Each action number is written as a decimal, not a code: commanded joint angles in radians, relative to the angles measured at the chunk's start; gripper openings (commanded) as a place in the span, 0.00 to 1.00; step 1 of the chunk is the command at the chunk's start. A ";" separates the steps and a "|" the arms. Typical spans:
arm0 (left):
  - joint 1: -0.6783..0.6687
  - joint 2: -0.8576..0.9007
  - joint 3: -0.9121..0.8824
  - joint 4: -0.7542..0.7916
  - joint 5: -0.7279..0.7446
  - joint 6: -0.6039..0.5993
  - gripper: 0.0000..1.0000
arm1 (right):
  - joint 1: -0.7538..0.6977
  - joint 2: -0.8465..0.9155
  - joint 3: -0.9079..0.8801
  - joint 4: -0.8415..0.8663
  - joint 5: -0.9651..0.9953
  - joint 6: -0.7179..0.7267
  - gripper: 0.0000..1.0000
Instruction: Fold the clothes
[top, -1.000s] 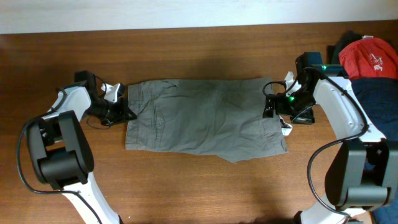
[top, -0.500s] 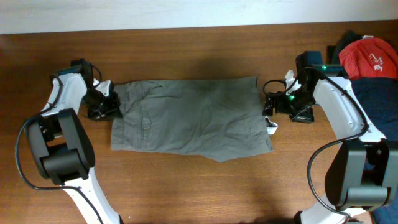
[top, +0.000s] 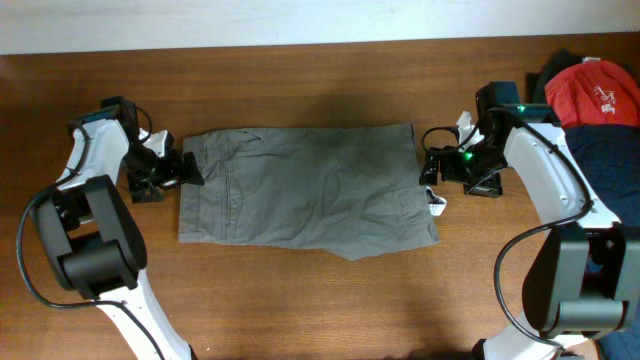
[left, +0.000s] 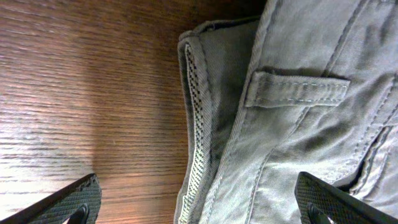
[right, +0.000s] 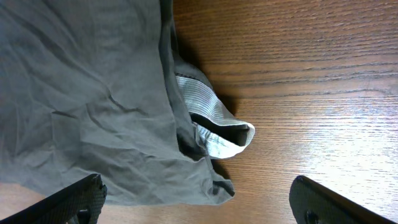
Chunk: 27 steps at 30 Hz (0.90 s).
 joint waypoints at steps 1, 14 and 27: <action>0.005 0.010 -0.011 0.010 0.096 0.076 0.99 | -0.005 0.000 -0.007 0.003 -0.016 0.005 0.99; 0.037 0.011 -0.014 0.040 0.158 0.132 0.98 | -0.005 0.000 -0.007 -0.005 -0.016 -0.024 0.99; 0.039 0.094 -0.015 0.039 0.242 0.151 0.96 | -0.005 0.000 -0.007 -0.005 -0.016 -0.024 0.99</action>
